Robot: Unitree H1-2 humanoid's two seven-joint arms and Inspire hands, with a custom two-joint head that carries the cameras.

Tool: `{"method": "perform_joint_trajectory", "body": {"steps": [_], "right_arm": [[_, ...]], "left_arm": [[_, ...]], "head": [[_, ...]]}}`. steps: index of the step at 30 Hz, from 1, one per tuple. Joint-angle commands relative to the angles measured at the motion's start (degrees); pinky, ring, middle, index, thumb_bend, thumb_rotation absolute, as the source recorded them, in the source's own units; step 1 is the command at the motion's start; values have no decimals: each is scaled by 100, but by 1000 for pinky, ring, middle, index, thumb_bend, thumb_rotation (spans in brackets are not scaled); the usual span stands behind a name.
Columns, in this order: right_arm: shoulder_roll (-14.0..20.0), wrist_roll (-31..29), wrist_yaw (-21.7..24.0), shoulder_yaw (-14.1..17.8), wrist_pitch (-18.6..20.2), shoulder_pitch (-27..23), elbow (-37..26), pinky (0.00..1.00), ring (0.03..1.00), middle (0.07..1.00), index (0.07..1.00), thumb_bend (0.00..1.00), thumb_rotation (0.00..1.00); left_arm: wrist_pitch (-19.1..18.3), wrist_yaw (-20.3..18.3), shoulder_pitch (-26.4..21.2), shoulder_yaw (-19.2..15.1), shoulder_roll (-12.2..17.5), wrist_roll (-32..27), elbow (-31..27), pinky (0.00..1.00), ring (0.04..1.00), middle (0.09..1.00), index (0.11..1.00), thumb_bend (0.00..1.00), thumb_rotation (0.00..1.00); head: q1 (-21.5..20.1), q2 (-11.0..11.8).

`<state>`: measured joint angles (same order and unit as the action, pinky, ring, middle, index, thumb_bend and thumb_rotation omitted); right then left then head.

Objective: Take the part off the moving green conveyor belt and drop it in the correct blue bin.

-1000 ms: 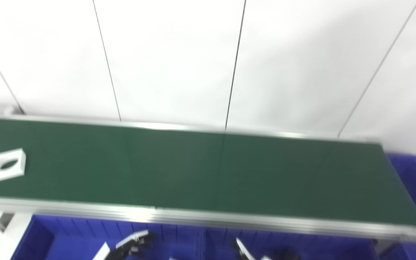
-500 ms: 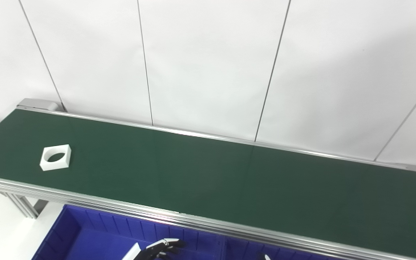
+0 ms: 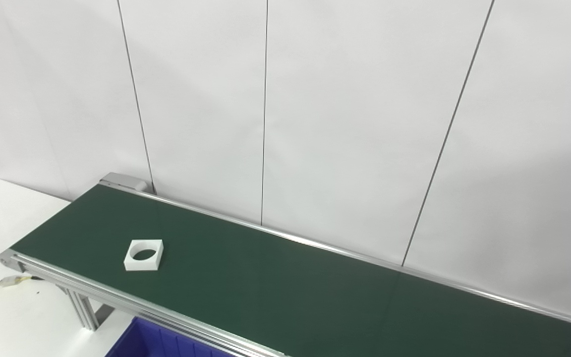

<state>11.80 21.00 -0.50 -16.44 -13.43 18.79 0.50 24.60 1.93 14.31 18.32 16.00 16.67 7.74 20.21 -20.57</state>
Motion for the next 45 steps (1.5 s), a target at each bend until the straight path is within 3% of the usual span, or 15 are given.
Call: {"method": "perform_joint_trajectory", "body": {"steps": [1,15,22,29,36,41,45], "right_arm": [[-15,26,-139,35,-517,-98,-4,820,959,1000,1000,733,104],[-5,30,-56,120,-486,-105,-4,863,970,1000,1000,725,57],[15,34,-24,138,-445,-134,13,878,969,998,1000,700,40],[40,-155,-33,180,-763,-243,348,889,972,1000,1000,695,11],[57,-209,-52,197,-1078,-401,715,911,976,1000,1000,679,63],[24,-280,26,218,-1009,-460,721,948,992,1000,1000,690,20],[25,-255,-16,229,-1118,-518,805,898,972,1000,1000,704,4]], "left_arm": [[231,158,-67,-3,10,56,-75,664,736,788,770,920,133],[231,221,-68,-1,-75,128,-40,655,729,783,766,924,144],[231,294,-75,35,-120,-73,-23,646,721,776,761,924,97],[232,252,-34,166,-140,-854,-130,621,714,767,746,887,68],[232,-59,244,-57,-331,-1544,-896,596,712,769,735,881,79],[232,-377,140,-355,-365,-1775,-1422,595,714,773,745,897,58],[223,-570,62,-567,-412,-1875,-1679,607,723,776,743,929,94]], "head": [[4,0],[84,5],[185,45],[307,117],[390,172],[361,168],[306,139]]}}
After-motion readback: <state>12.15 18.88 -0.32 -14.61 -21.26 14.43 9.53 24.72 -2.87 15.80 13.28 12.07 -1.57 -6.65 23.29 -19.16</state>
